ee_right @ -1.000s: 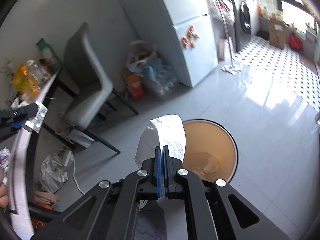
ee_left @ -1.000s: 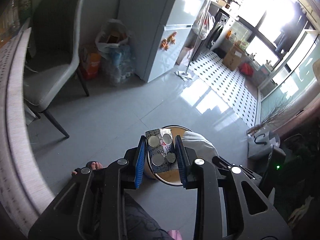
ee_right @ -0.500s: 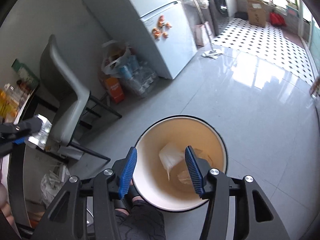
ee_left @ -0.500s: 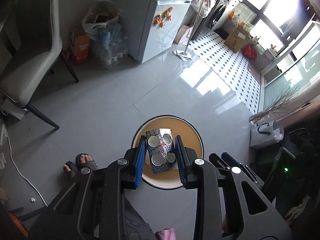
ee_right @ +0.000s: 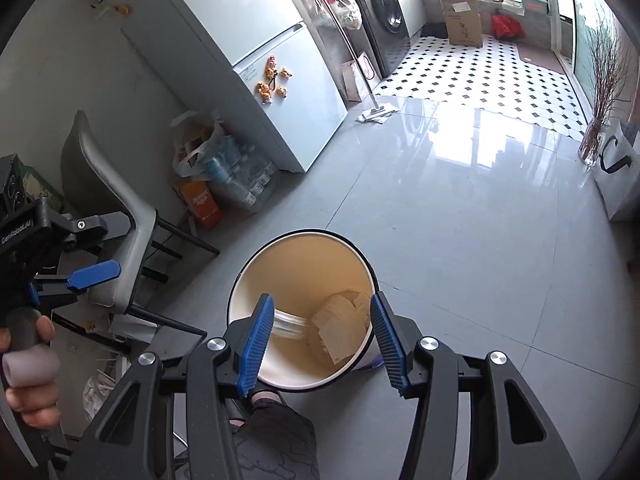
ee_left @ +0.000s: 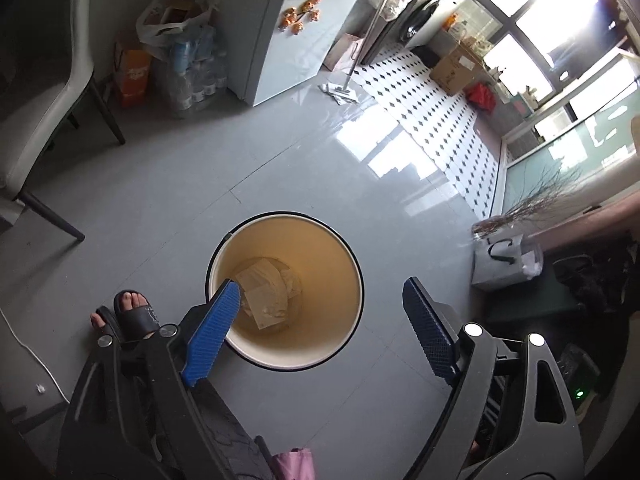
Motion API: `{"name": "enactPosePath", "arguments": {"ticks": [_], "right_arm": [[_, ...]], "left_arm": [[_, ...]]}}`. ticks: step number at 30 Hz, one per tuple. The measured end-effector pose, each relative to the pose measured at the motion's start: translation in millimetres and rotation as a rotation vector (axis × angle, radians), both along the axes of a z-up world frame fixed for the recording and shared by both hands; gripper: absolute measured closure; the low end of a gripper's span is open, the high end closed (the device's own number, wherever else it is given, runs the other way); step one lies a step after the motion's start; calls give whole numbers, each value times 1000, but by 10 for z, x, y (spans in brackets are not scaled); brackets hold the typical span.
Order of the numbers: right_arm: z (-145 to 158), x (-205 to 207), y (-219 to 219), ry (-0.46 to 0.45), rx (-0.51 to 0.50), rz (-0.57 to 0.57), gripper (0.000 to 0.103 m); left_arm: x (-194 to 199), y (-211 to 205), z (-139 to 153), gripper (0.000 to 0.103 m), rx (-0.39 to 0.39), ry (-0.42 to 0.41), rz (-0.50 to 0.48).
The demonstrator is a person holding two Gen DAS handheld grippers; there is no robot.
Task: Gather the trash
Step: 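Open both grippers to drop the mask and blister pack into the bin, then move both grippers back over the table trash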
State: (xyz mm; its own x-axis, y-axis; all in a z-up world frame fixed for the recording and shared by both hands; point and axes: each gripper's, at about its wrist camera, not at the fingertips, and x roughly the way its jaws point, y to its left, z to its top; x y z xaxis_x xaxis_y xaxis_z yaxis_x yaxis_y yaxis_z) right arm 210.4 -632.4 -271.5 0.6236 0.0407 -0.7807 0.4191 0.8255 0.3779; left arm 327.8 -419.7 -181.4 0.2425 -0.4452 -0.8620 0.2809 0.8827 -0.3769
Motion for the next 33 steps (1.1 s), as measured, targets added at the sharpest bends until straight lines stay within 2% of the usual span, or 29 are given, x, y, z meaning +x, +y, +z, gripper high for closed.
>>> {"name": "enactPosePath", "arguments": {"ticks": [5,11,18,26,33], "right_arm": [[125,-30,124,-20,11,21,51],[449,-64,417,-78,-5,70,34],[936,-124,868,-173,-34,140,16],[1522,-56,1504,-257,-79,267,12],[1908,-66,2145,-315,-112,384,8]], "left_arm": [[-141,336,378,13,-9,-58,32],[-488,977,905,7,-25,-184,96],[-839,1740,1204,6,-24,-253,213],[-1180,2550,1578,6,-14,-360,331],[-1512,3135,1691,6,-29,-399,430]]}}
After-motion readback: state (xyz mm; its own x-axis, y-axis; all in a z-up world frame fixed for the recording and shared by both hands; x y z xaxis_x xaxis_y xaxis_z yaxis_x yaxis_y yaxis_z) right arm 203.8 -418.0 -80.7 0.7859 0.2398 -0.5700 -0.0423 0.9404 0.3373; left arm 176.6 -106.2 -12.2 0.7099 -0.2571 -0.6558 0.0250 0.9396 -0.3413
